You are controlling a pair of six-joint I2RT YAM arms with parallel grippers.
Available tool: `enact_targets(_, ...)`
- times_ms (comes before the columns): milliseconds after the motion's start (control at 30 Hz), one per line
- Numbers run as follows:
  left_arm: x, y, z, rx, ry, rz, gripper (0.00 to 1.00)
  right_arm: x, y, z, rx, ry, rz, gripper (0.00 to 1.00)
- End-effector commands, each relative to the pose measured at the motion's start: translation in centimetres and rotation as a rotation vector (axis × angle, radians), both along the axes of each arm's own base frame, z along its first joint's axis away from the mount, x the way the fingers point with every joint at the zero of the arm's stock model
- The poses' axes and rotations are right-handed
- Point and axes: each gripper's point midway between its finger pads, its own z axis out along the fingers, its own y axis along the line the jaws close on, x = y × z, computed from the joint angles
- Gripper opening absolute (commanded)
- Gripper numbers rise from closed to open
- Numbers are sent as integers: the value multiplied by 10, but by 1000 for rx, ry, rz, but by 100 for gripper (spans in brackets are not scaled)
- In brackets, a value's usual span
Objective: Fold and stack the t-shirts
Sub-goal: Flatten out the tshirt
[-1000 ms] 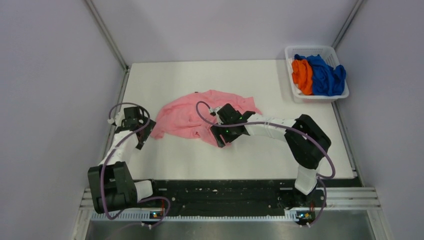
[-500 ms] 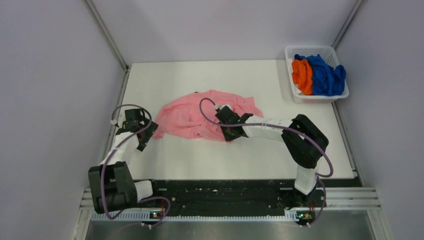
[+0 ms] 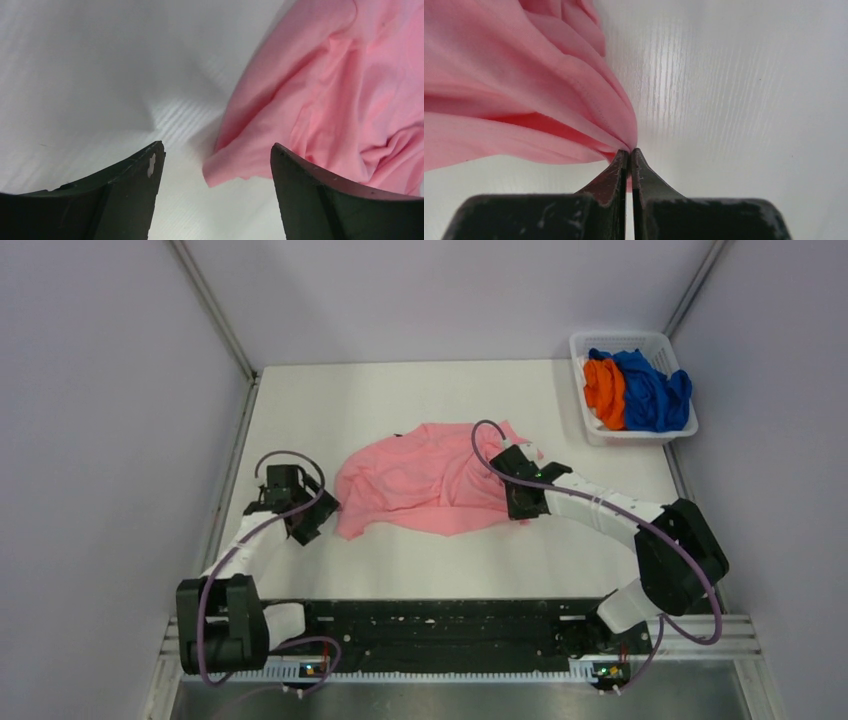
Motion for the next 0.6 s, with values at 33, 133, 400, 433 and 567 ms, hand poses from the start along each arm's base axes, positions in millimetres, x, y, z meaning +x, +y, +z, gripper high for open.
enact_targets(33,-12,-44,8,-9,-3,-246,77,0,-4,4,-12,5,-22,0)
enact_targets(133,-29,-44,1,77,71,-286,73,2,-4,6,-20,2,-15,0)
enact_targets(400,-5,-46,-23,88,77,-276,60,3,-1,7,-5,2,-11,0)
enact_targets(433,2,-46,-23,92,66,-274,56,4,0,8,4,-5,-15,0)
enact_targets(567,29,-43,-18,122,17,-263,3,17,8,19,47,-59,-27,0)
